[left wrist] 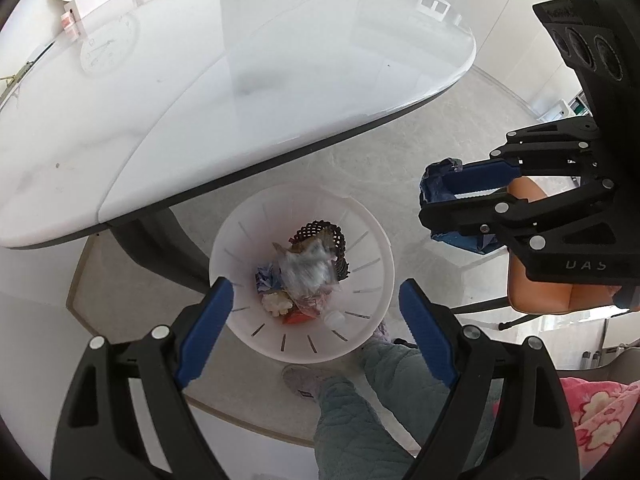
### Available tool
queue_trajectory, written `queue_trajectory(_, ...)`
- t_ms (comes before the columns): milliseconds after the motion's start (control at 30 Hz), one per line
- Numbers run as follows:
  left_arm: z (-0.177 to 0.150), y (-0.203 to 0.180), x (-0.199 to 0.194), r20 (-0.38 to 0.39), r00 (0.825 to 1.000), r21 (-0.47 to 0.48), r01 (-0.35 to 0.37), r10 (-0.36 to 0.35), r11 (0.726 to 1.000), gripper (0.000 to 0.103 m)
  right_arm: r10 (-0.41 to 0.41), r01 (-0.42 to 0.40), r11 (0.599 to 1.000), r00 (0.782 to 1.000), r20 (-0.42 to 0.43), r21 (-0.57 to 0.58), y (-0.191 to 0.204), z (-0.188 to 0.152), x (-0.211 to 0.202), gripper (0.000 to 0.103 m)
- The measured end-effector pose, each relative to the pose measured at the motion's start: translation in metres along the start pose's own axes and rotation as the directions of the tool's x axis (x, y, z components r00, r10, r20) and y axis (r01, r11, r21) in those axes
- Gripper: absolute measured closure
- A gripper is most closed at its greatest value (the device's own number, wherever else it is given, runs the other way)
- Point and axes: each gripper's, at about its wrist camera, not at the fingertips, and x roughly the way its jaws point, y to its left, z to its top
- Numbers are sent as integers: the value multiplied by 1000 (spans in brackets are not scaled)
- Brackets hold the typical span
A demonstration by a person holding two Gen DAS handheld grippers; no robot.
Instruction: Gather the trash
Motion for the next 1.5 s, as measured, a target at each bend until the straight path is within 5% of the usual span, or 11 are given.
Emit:
queue_trajectory(567, -16, 18, -16, -42, 997, 20, -60, 61, 998, 20, 45, -46, 998, 998, -40, -36, 11, 2, 50, 73)
queue_trajectory(600, -18, 21, -17, -48, 996, 24, -74, 75, 997, 20, 50, -52, 998, 998, -42, -46, 13, 2, 52, 71)
queue_trajectory(667, -22, 27, -19, -59, 994, 26, -88, 89, 996, 20, 57, -60, 996, 998, -41, -69, 20, 3, 62, 38)
queue_trajectory(867, -27, 42, -24, -68, 991, 11, -117, 117, 993, 20, 44, -46, 996, 999, -24, -76, 30, 7, 65, 23)
queue_trajectory(1167, -3, 29, -64, 10, 992, 29, -128, 127, 991, 18, -44, 45, 999, 998, 54, -12, 28, 17, 12, 5)
queue_trajectory(1233, 6, 24, -81, 49, 989, 38, -140, 138, 989, 9, -72, 70, 997, 994, 84, 26, 26, 22, -11, 3)
queue_trajectory(1500, 41, 13, -144, 144, 976, 15, -167, 163, 986, 8, -205, 178, 969, 967, 151, 174, 4, 40, -85, 2)
